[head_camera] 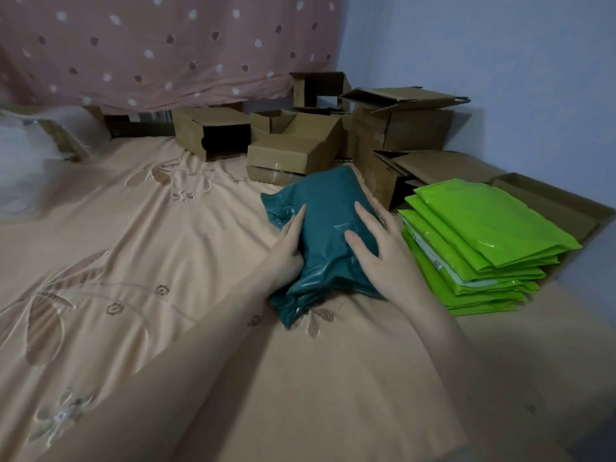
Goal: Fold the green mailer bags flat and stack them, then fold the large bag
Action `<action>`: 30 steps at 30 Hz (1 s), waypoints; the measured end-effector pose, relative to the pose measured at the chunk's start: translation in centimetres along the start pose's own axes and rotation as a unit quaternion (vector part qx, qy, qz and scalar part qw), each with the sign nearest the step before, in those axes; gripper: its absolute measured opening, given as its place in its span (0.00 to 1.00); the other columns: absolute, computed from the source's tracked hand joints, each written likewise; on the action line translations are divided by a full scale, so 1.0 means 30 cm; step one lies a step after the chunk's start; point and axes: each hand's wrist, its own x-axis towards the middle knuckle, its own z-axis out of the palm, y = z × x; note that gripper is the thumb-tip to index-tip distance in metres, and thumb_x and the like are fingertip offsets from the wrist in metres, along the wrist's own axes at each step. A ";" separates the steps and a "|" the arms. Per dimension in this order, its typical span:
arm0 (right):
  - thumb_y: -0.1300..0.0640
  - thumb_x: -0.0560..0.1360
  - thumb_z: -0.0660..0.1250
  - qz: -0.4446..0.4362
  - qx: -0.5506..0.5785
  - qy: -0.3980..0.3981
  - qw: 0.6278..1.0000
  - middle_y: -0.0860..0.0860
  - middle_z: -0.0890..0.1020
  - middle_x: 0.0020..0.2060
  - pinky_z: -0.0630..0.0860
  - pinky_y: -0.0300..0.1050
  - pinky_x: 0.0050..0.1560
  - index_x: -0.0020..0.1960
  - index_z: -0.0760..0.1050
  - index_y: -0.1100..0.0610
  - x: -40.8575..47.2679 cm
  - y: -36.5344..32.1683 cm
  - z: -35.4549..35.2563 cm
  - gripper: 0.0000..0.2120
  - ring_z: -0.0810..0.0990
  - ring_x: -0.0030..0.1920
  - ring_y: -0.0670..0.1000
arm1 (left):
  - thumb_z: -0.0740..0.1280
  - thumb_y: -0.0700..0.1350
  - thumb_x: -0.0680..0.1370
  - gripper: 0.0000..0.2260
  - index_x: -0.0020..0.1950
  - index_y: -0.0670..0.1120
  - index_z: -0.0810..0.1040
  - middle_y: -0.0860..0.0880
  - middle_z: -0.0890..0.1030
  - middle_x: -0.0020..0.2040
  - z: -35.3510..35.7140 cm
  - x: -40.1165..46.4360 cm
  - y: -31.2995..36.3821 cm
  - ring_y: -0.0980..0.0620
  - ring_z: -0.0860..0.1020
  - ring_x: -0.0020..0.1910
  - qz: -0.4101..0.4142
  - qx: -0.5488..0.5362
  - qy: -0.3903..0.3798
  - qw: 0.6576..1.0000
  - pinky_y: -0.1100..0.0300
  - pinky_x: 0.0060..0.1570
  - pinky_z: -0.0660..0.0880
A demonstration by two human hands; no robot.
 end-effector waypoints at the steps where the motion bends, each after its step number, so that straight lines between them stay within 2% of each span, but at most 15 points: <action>1: 0.43 0.78 0.57 0.004 -0.017 -0.002 1.000 0.48 0.54 0.76 0.53 0.48 0.75 0.74 0.59 0.43 0.001 0.004 -0.006 0.25 0.51 0.76 0.49 | 0.56 0.28 0.73 0.37 0.77 0.48 0.46 0.44 0.52 0.77 0.011 0.012 0.011 0.49 0.50 0.76 0.001 0.008 -0.005 1.000 0.50 0.75 0.50; 2: 0.47 0.79 0.57 0.001 -0.047 -0.005 0.999 0.49 0.53 0.77 0.51 0.49 0.75 0.74 0.58 0.44 0.002 0.008 -0.014 0.24 0.50 0.76 0.50 | 0.56 0.29 0.74 0.35 0.77 0.49 0.47 0.43 0.51 0.77 0.021 0.019 0.031 0.48 0.49 0.76 -0.002 0.017 0.001 1.000 0.52 0.75 0.48; 4: 0.53 0.81 0.55 -0.020 -0.119 -0.025 0.992 0.51 0.51 0.77 0.47 0.50 0.76 0.76 0.56 0.47 0.012 0.012 -0.024 0.24 0.47 0.77 0.52 | 0.53 0.33 0.78 0.28 0.76 0.49 0.53 0.42 0.52 0.77 0.028 0.034 0.071 0.46 0.51 0.76 -0.021 0.060 0.067 0.996 0.57 0.73 0.49; 7: 0.55 0.81 0.52 -0.037 -0.174 -0.067 0.982 0.50 0.52 0.77 0.48 0.56 0.75 0.76 0.54 0.48 0.028 0.015 -0.013 0.24 0.47 0.77 0.52 | 0.52 0.46 0.80 0.22 0.75 0.50 0.58 0.45 0.54 0.77 0.009 0.039 0.122 0.43 0.54 0.74 -0.086 0.184 0.187 0.961 0.50 0.72 0.51; 8: 0.53 0.81 0.52 -0.038 -0.182 -0.071 0.980 0.50 0.53 0.77 0.50 0.56 0.75 0.76 0.55 0.48 0.029 0.017 -0.005 0.23 0.48 0.77 0.51 | 0.51 0.50 0.80 0.23 0.76 0.51 0.57 0.47 0.53 0.77 0.007 0.041 0.126 0.43 0.53 0.75 -0.073 0.215 0.206 0.952 0.49 0.72 0.50; 10: 0.50 0.81 0.51 -0.041 -0.190 -0.062 0.979 0.49 0.55 0.77 0.50 0.53 0.75 0.76 0.56 0.49 0.028 0.023 0.006 0.23 0.49 0.76 0.51 | 0.50 0.55 0.80 0.24 0.76 0.52 0.55 0.50 0.52 0.78 0.022 0.054 0.133 0.48 0.51 0.76 0.028 0.238 0.173 0.955 0.50 0.74 0.49; 12: 0.48 0.81 0.50 -0.049 -0.201 -0.054 0.977 0.49 0.56 0.76 0.49 0.48 0.76 0.76 0.56 0.51 0.028 0.030 0.010 0.23 0.50 0.76 0.51 | 0.47 0.56 0.80 0.24 0.76 0.52 0.57 0.52 0.55 0.77 0.049 0.074 0.130 0.51 0.51 0.76 0.113 0.238 0.080 0.961 0.49 0.74 0.51; 14: 0.49 0.81 0.51 -0.053 -0.209 -0.056 0.975 0.49 0.55 0.76 0.48 0.45 0.75 0.76 0.56 0.52 0.029 0.040 0.012 0.23 0.50 0.76 0.50 | 0.48 0.54 0.82 0.22 0.75 0.50 0.59 0.51 0.57 0.77 0.069 0.092 0.113 0.52 0.51 0.76 0.118 0.220 0.027 0.968 0.51 0.75 0.50; 16: 0.50 0.81 0.51 -0.056 -0.212 -0.060 0.974 0.49 0.54 0.77 0.47 0.43 0.74 0.76 0.55 0.52 0.032 0.047 0.017 0.24 0.49 0.76 0.50 | 0.49 0.52 0.82 0.22 0.75 0.47 0.59 0.49 0.58 0.76 0.076 0.111 0.092 0.51 0.51 0.76 0.111 0.216 0.021 0.970 0.55 0.75 0.47; 19: 0.51 0.81 0.51 -0.050 -0.217 -0.076 0.972 0.50 0.53 0.77 0.46 0.45 0.75 0.77 0.53 0.52 0.035 0.039 0.019 0.24 0.47 0.77 0.51 | 0.46 0.55 0.82 0.24 0.76 0.47 0.55 0.50 0.54 0.77 0.066 0.102 0.109 0.52 0.48 0.77 0.084 0.251 -0.003 0.964 0.54 0.75 0.44; 23: 0.49 0.81 0.51 -0.008 -0.178 -0.102 0.979 0.50 0.49 0.77 0.45 0.52 0.76 0.77 0.51 0.51 0.039 0.001 -0.017 0.25 0.45 0.77 0.51 | 0.45 0.56 0.82 0.24 0.77 0.51 0.47 0.52 0.45 0.78 0.038 0.042 0.167 0.54 0.42 0.76 0.032 0.289 0.020 0.956 0.49 0.74 0.40; 27: 0.52 0.81 0.55 -0.034 -0.132 -0.020 0.990 0.50 0.51 0.77 0.48 0.45 0.75 0.77 0.52 0.52 0.004 -0.064 -0.080 0.26 0.49 0.77 0.49 | 0.45 0.59 0.81 0.25 0.77 0.55 0.46 0.53 0.42 0.78 -0.029 -0.043 0.204 0.53 0.40 0.76 0.028 0.294 0.054 0.954 0.49 0.73 0.39; 30: 0.52 0.81 0.56 -0.054 -0.114 0.014 0.992 0.48 0.53 0.77 0.50 0.43 0.73 0.77 0.53 0.51 -0.027 -0.134 -0.129 0.26 0.51 0.76 0.48 | 0.46 0.58 0.81 0.24 0.77 0.55 0.46 0.53 0.43 0.78 -0.092 -0.115 0.256 0.54 0.40 0.76 0.062 0.305 0.092 0.946 0.51 0.72 0.38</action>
